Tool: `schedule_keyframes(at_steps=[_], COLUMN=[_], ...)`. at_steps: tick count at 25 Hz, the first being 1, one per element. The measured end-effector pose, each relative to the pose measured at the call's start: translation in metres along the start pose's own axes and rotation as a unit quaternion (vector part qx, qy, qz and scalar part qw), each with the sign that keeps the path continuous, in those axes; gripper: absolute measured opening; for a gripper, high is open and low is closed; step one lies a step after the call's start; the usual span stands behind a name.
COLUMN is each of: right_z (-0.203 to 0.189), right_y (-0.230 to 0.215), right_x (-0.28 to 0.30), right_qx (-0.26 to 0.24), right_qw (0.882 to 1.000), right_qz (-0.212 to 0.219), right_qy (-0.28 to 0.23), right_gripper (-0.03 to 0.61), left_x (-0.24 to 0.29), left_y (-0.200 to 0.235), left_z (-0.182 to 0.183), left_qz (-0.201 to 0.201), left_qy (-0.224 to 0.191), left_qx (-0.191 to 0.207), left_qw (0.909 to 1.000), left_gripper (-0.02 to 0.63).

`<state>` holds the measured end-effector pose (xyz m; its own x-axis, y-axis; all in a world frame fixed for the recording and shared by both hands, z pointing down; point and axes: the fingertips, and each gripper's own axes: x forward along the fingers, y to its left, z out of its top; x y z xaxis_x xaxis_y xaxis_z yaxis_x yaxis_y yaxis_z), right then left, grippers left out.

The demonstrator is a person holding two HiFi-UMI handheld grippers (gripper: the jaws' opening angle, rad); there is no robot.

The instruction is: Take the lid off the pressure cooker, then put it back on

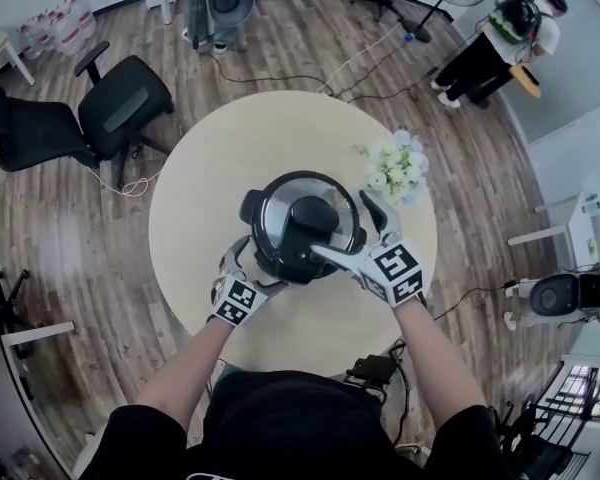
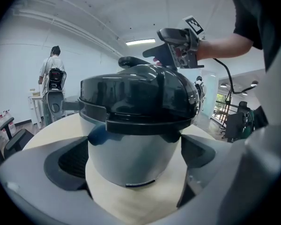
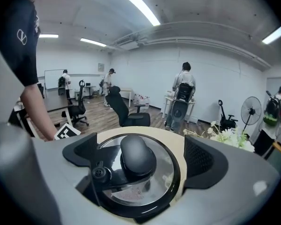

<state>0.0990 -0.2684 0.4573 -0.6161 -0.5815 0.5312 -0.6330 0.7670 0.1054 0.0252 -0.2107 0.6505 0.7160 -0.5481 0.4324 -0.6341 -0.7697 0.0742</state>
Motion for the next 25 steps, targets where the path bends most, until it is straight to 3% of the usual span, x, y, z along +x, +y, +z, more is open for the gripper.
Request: schedule_keyframes(at_steps=[7,12,16,18,20,25], right_z=[-0.017,-0.029,-0.038,-0.043,-0.045,-0.045], right_y=[0.01,0.016,0.021,0.028,0.032,0.032], right_x=[0.045,0.066,0.078,0.079,0.08,0.081], right_qx=[-0.067,-0.116,-0.13,-0.135,-0.136,-0.121], right_qw=[0.99,0.972,0.954,0.942,0.936,0.938], right_qz=[0.098,0.151,0.192,0.214,0.221,0.207], right_qy=[0.082,0.136,0.189,0.218,0.237,0.252], right_gripper=[0.556,0.398,0.375,0.334,0.305,0.293], left_x=[0.001,0.002,0.007,0.007,0.005,0.004], left_y=[0.002,0.002,0.002,0.003,0.002,0.002], left_z=[-0.002,-0.003,-0.011,-0.013,-0.012,-0.012], left_qz=[-0.002,-0.003,0.001,0.003,0.004,0.004], left_qy=[-0.004,-0.001,-0.001,0.004,0.003,0.005], left_qx=[-0.001,0.0,-0.001,-0.002,-0.002,-0.004], left_qw=[1.0,1.0,1.0,1.0,1.0,1.0], left_gripper=[0.592,0.592,0.592,0.592,0.592,0.592])
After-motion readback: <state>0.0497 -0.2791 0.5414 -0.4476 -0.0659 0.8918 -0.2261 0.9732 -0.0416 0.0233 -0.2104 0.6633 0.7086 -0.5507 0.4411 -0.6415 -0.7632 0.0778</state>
